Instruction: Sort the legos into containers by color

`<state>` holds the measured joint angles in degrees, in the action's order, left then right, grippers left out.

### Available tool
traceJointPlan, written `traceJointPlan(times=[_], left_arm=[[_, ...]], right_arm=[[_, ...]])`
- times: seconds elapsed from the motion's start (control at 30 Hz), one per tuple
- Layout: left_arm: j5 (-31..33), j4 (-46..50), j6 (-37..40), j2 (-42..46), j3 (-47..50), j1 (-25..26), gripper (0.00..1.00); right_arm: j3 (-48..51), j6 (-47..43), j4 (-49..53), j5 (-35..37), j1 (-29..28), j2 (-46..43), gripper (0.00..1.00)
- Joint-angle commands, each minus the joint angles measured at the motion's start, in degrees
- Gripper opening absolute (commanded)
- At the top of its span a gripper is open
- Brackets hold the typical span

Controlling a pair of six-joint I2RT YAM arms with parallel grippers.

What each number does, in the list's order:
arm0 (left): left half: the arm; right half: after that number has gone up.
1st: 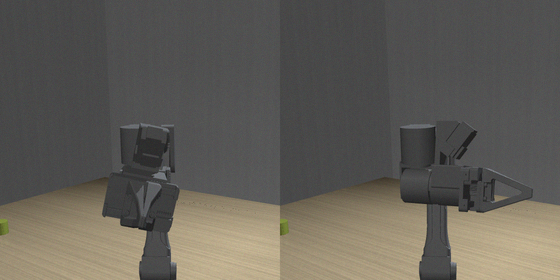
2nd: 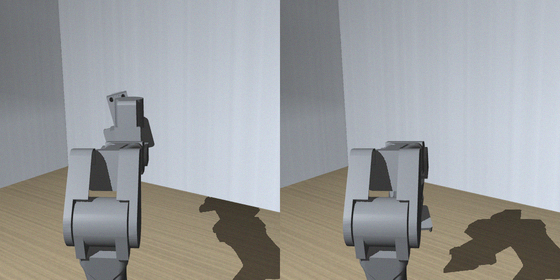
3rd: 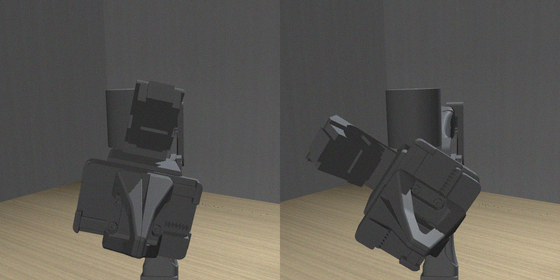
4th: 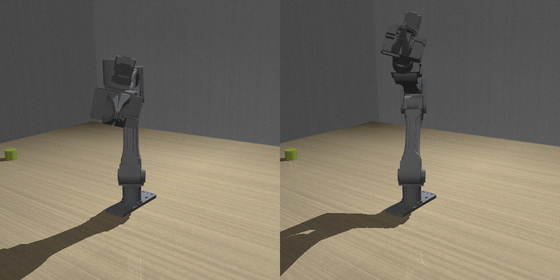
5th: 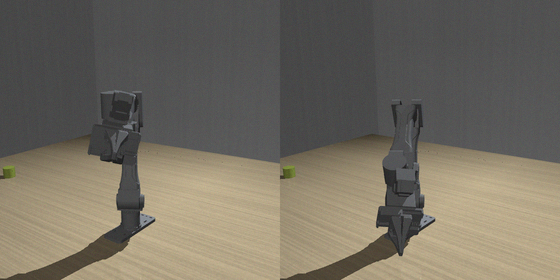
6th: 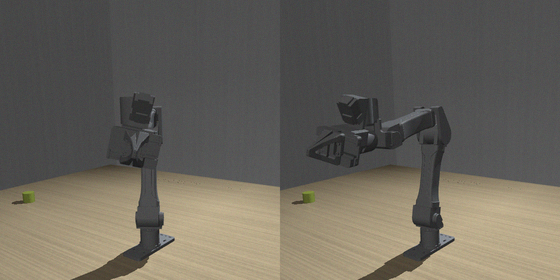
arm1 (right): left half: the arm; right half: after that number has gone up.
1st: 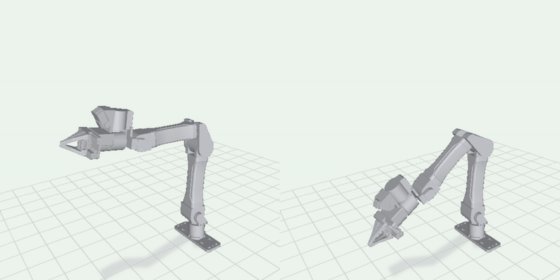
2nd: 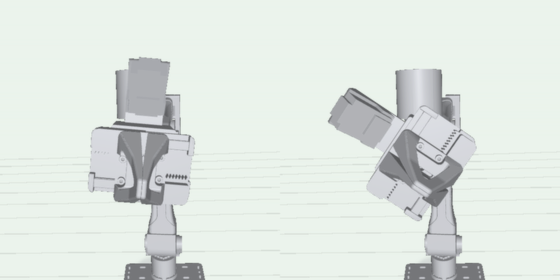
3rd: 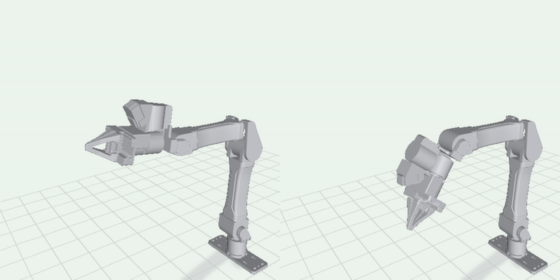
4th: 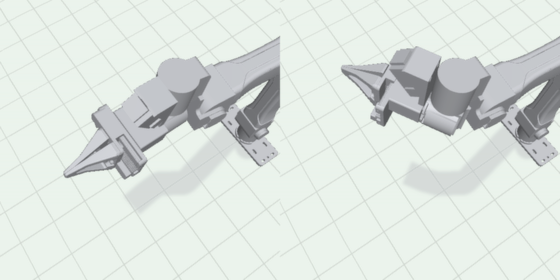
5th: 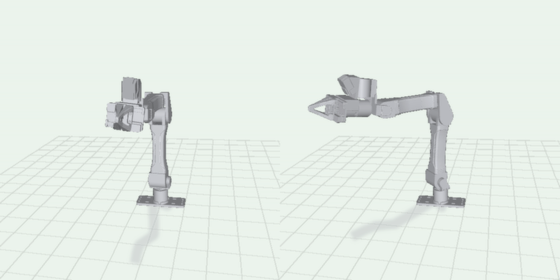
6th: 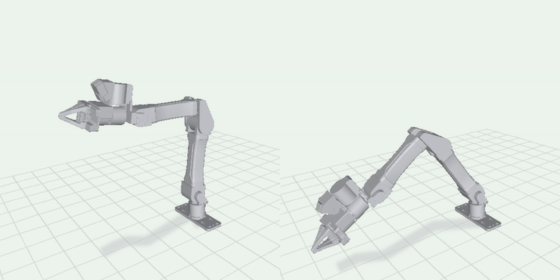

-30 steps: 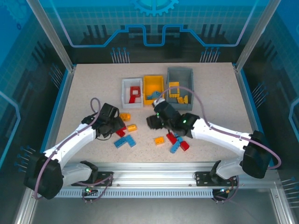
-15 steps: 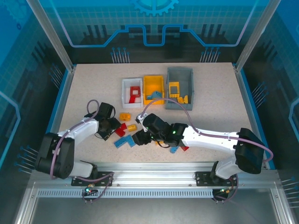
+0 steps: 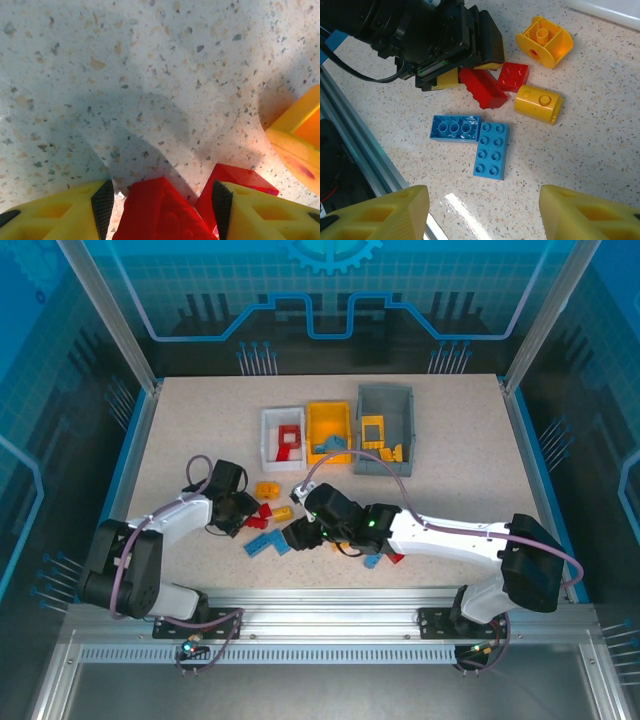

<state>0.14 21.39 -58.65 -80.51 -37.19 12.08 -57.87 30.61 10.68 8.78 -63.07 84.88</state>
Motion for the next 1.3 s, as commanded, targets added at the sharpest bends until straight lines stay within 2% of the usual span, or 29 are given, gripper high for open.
traceJointPlan(times=[0.0, 0.2, 0.4, 0.6, 0.73, 0.87, 1.0, 1.27], left_arm=[[-2.34, -0.17, -3.12, 1.26, 1.91, 1.70, 0.57], [-2.74, -3.34, -7.07, 2.73, 5.24, 2.78, 0.53], [-1.52, -5.57, -8.32, 4.36, 6.25, 2.78, 0.37], [1.31, -3.60, -5.87, 9.23, 5.42, 2.65, 0.22], [2.89, 0.49, -2.68, 11.97, 2.03, 2.69, 0.20], [3.86, 4.12, 3.93, 13.50, -5.07, 3.34, 0.20], [5.04, 8.21, 14.00, 7.53, -16.80, 5.01, 0.20], [8.83, 14.77, 30.86, -14.28, -42.40, 5.41, 0.19]], right_arm=[[-1.49, 1.06, -0.70, 1.04, -0.48, 0.90, 0.60], [-1.71, 1.46, -0.06, 1.46, -0.41, 0.99, 0.60], [-1.26, 2.06, 0.00, 1.71, -0.39, 0.66, 0.59], [0.13, 2.48, -0.82, 3.13, -0.13, -2.27, 0.58], [0.70, 2.12, 0.08, 5.56, 0.64, -5.68, 0.58], [3.67, 3.25, -0.52, 9.20, 4.36, -13.30, 0.58], [6.62, 4.49, -4.13, 8.89, 9.94, -18.50, 0.58], [-0.73, 2.88, -3.57, 10.40, 14.89, -12.00, 0.59]])
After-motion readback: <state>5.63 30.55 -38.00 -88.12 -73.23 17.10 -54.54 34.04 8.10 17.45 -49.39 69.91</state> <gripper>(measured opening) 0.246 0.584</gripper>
